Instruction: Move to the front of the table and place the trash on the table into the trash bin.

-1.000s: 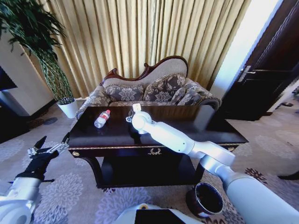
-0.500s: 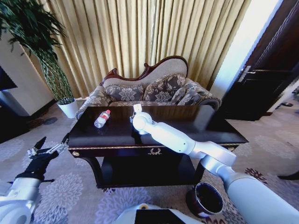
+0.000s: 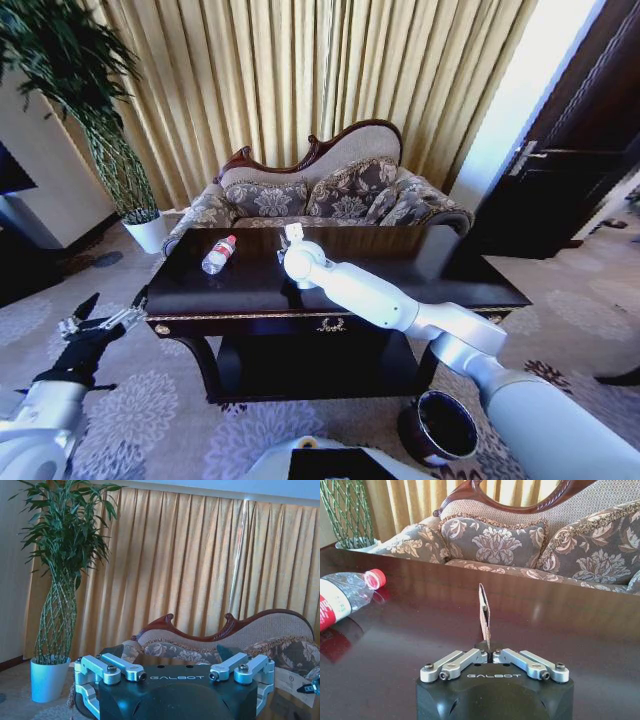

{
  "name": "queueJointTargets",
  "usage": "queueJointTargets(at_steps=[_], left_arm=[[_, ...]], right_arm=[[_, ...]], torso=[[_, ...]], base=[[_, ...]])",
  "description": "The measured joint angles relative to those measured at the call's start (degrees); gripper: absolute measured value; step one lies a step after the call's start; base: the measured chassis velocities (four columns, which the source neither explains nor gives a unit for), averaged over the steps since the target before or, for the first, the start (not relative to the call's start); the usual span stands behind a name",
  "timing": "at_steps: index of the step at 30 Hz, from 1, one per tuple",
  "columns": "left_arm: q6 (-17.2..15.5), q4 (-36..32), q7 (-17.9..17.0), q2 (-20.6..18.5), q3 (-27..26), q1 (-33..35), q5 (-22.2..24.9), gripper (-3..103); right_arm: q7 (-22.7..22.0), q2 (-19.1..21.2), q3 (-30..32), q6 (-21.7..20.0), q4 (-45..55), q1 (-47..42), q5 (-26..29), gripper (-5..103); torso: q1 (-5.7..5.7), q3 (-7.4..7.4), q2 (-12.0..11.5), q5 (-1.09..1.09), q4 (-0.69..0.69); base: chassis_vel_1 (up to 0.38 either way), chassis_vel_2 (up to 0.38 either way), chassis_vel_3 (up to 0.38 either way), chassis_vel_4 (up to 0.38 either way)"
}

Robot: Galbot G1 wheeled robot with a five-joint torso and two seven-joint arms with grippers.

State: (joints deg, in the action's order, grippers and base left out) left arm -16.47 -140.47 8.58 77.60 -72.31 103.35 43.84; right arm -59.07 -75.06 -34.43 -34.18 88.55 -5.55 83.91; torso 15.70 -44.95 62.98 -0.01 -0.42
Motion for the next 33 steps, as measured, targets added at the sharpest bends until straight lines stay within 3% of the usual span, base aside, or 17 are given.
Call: queueJointTargets(at_steps=[6, 9, 15, 18, 19, 21, 23, 25, 28, 29, 33], left_arm=[[0.1, 0.6, 0.2, -0.5, -0.1, -0.2, 0.3, 100], [0.1, 1.4, 0.3, -1.3, -0.4, -1.0, 1.3, 100], [0.1, 2.0, -0.2, -1.9, -0.1, -1.7, 1.7, 100], [0.0, 2.2, -0.1, -3.0, -0.7, -1.5, 2.8, 100], [0.0, 2.2, -0.1, -3.0, -0.7, -1.5, 2.8, 100], [0.1, 2.5, 0.4, -3.7, -0.9, -1.6, 3.2, 100], [0.2, 2.8, 0.7, -4.0, -0.8, -1.7, 3.2, 100], [0.2, 2.9, 0.8, -4.1, -0.8, -1.7, 3.2, 100], [0.5, 3.6, 1.8, -4.6, -0.2, -1.7, 3.2, 100], [0.8, 4.0, 2.3, -4.9, -0.1, -1.7, 3.1, 100], [1.6, 4.8, 3.8, -5.8, -0.1, -1.7, 3.2, 100]], right_arm=[[0.1, 1.9, 1.3, 2.2, 3.7, -0.5, 0.6, 0], [4.5, 6.7, 4.7, 6.0, 9.5, -4.8, -2.0, 0], [9.2, 13.1, 10.7, 8.7, 16.3, -12.0, -6.1, 0], [16.9, 19.1, 19.2, 10.6, 20.8, -18.8, -11.5, 0], [16.9, 19.1, 19.2, 10.6, 20.8, -18.8, -11.5, 0], [24.9, 24.0, 25.6, 11.9, 23.2, -24.4, -17.3, 0], [31.0, 27.8, 31.6, 13.3, 25.8, -30.8, -19.7, 0], [32.6, 29.1, 33.4, 13.9, 26.6, -32.9, -20.1, 0], [42.4, 35.0, 44.9, 17.7, 30.4, -44.4, -25.8, 0], [44.5, 35.9, 48.5, 18.3, 31.4, -47.7, -27.1, 0], [45.7, 36.2, 55.0, 18.3, 33.7, -54.0, -27.8, 0]], torso=[[0.00, 0.00, 0.0, 0.00, 0.02], [0.00, 0.00, 0.0, 0.01, 0.00], [0.00, 0.00, 0.0, 0.02, -0.01], [0.00, 0.00, 0.0, 0.02, -0.01], [0.00, 0.00, 0.0, 0.02, -0.01], [0.00, 0.01, 0.0, 0.02, 0.00], [0.00, 0.00, 0.0, 0.04, -0.01], [0.00, 0.00, 0.0, 0.04, -0.02], [-0.01, 0.01, 0.0, 0.01, -0.02], [-0.01, 0.01, 0.0, 0.00, -0.01], [-0.01, 0.01, 0.0, 0.02, 0.00]], base=[[0.000, 0.000, 0.000, 0.000], [0.000, 0.000, 0.000, 0.000], [0.000, 0.000, 0.000, 0.000], [0.000, 0.000, 0.000, 0.000], [0.000, 0.000, 0.000, 0.000], [0.000, 0.000, 0.000, 0.000], [0.000, 0.000, 0.000, 0.000], [0.000, 0.000, 0.000, 0.000], [0.000, 0.000, 0.000, 0.000], [0.000, 0.000, 0.000, 0.000], [0.000, 0.000, 0.000, 0.000]])
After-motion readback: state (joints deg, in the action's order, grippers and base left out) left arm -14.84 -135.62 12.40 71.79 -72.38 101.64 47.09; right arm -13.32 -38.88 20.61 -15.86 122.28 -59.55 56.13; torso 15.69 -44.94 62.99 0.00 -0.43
